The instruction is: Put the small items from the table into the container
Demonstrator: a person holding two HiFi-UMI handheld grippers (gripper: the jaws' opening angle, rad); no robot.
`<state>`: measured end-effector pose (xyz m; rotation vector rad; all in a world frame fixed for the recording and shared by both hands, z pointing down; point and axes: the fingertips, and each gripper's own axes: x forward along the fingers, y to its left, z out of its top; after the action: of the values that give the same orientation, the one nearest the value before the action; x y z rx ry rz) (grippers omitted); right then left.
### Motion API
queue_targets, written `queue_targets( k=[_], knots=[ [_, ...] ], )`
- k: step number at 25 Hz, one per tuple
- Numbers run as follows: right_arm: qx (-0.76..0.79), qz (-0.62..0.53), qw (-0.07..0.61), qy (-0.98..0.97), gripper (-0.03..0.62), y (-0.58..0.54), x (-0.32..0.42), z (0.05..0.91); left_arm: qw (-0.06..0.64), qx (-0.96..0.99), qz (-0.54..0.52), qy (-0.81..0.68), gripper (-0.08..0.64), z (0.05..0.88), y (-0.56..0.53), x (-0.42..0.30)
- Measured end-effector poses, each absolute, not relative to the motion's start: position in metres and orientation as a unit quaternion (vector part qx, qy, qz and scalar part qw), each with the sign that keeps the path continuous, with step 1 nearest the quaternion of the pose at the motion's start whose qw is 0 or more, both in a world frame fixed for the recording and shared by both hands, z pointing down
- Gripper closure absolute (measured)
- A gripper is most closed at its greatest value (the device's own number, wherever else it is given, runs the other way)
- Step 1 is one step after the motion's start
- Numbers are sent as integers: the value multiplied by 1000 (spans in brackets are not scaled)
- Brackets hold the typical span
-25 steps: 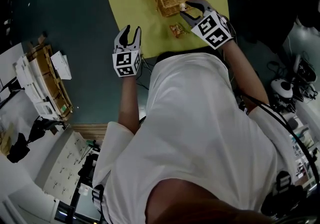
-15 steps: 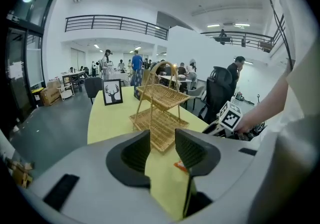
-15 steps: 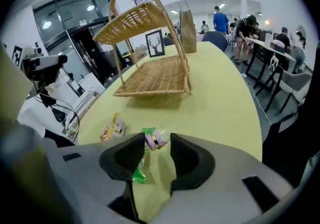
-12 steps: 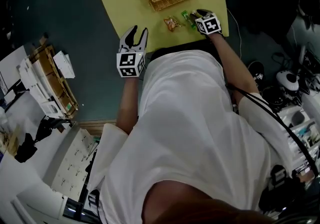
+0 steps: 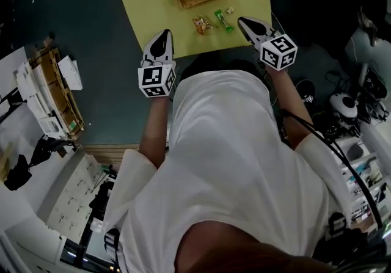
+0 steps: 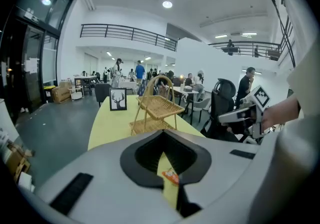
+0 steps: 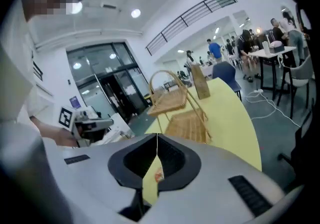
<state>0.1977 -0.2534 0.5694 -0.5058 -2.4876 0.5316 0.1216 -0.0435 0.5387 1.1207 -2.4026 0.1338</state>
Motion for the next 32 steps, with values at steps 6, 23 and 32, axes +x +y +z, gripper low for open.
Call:
queue_targets(
  k=[6,23,32],
  knots=[
    [-253,159,157,-942,577,-233,264,441,175,383,21,-907,552,466,-62,181],
    [-247,62,45,-966,577,-205,402,316,38,395,40,-917,552,315,-24,343],
    [-199,77,16,-977,577,-168,403,281,1,414,19,-910,552,278,21,337]
  ],
)
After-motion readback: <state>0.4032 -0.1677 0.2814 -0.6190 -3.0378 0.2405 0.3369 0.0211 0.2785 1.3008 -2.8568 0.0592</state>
